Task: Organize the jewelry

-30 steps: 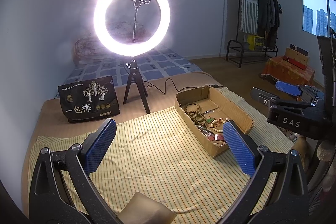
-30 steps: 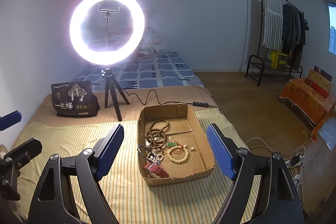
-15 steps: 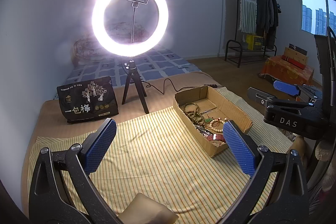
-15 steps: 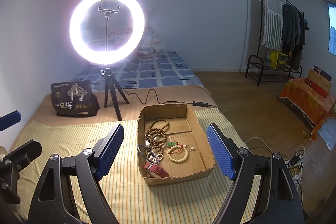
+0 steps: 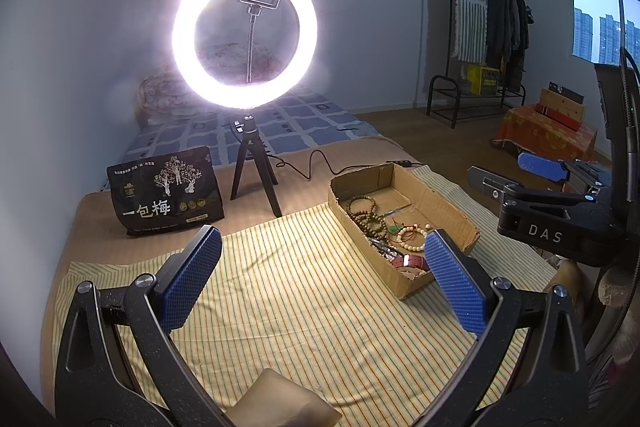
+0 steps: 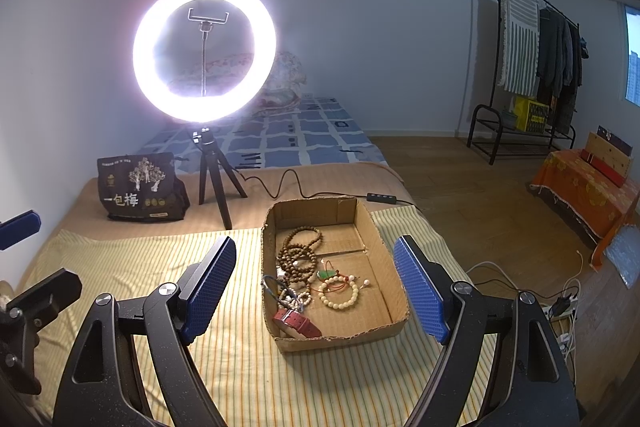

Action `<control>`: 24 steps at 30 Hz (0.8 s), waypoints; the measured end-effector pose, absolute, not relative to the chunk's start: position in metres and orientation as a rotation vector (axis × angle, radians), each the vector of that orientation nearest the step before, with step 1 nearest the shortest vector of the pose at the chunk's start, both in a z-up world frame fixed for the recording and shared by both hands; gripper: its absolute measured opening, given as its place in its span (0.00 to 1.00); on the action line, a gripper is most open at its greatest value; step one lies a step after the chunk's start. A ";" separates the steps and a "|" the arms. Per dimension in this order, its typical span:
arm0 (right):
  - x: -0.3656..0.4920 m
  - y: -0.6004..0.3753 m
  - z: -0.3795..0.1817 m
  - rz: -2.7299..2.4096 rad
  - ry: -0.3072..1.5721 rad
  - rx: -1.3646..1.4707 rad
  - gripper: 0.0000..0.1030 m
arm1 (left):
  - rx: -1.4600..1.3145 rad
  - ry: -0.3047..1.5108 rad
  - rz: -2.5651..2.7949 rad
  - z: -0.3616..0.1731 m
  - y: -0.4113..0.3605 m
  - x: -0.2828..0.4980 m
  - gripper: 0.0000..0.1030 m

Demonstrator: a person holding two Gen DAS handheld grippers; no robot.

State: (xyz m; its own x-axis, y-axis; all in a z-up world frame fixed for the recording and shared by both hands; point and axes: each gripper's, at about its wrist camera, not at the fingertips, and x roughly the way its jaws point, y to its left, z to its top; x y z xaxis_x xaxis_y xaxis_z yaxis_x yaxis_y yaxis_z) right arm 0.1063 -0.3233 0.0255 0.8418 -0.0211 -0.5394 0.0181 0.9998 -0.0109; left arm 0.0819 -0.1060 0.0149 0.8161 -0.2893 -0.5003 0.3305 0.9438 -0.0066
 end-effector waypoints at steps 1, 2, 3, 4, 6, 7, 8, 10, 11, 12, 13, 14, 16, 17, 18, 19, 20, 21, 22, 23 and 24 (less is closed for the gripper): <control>0.106 -0.323 0.025 -0.020 0.570 -0.006 0.79 | 0.082 0.520 -0.331 0.015 -0.106 0.082 1.00; 0.106 -0.323 0.025 -0.021 0.571 -0.006 0.79 | 0.082 0.521 -0.331 0.015 -0.106 0.082 1.00; 0.106 -0.323 0.025 -0.022 0.570 -0.007 0.79 | 0.081 0.520 -0.331 0.015 -0.106 0.082 1.00; 0.106 -0.323 0.025 -0.021 0.570 -0.006 0.79 | 0.082 0.519 -0.330 0.015 -0.106 0.082 1.00; 0.106 -0.323 0.025 -0.021 0.570 -0.006 0.79 | 0.082 0.520 -0.330 0.015 -0.106 0.082 1.00; 0.106 -0.323 0.025 -0.021 0.570 -0.006 0.79 | 0.081 0.520 -0.331 0.015 -0.106 0.082 1.00; 0.106 -0.323 0.025 -0.020 0.570 -0.007 0.79 | 0.081 0.519 -0.331 0.015 -0.106 0.081 1.00; 0.105 -0.323 0.024 -0.020 0.569 -0.007 0.79 | 0.083 0.518 -0.329 0.016 -0.107 0.081 1.00; 0.104 -0.323 0.024 -0.020 0.569 -0.008 0.79 | 0.083 0.518 -0.330 0.016 -0.107 0.081 1.00; 0.104 -0.323 0.024 -0.019 0.569 -0.009 0.79 | 0.083 0.519 -0.332 0.016 -0.106 0.081 1.00; 0.104 -0.323 0.023 -0.019 0.569 -0.010 0.79 | 0.084 0.518 -0.331 0.016 -0.106 0.081 1.00; 0.103 -0.323 0.023 -0.018 0.570 -0.010 0.79 | 0.084 0.517 -0.330 0.016 -0.106 0.081 1.00; 0.104 -0.322 0.023 -0.017 0.571 -0.011 0.79 | 0.086 0.514 -0.329 0.017 -0.106 0.081 1.00; 0.104 -0.322 0.023 -0.017 0.571 -0.012 0.79 | 0.086 0.513 -0.329 0.018 -0.106 0.081 1.00; 0.104 -0.321 0.023 -0.017 0.572 -0.013 0.79 | 0.085 0.514 -0.329 0.019 -0.106 0.081 1.00; 0.103 -0.322 0.023 -0.017 0.573 -0.014 0.79 | 0.086 0.514 -0.331 0.018 -0.106 0.081 1.00; 0.102 -0.322 0.023 -0.016 0.573 -0.014 0.79 | 0.085 0.513 -0.329 0.019 -0.106 0.081 1.00; 0.102 -0.322 0.023 -0.016 0.573 -0.014 0.79 | 0.085 0.512 -0.327 0.019 -0.106 0.081 1.00; 0.102 -0.322 0.023 -0.016 0.573 -0.015 0.79 | 0.086 0.512 -0.327 0.019 -0.106 0.081 1.00; 0.103 -0.321 0.023 -0.016 0.574 -0.015 0.79 | 0.092 0.509 -0.328 0.019 -0.106 0.081 1.00; 0.103 -0.321 0.023 -0.016 0.575 -0.016 0.79 | 0.101 0.503 -0.327 0.019 -0.106 0.080 1.00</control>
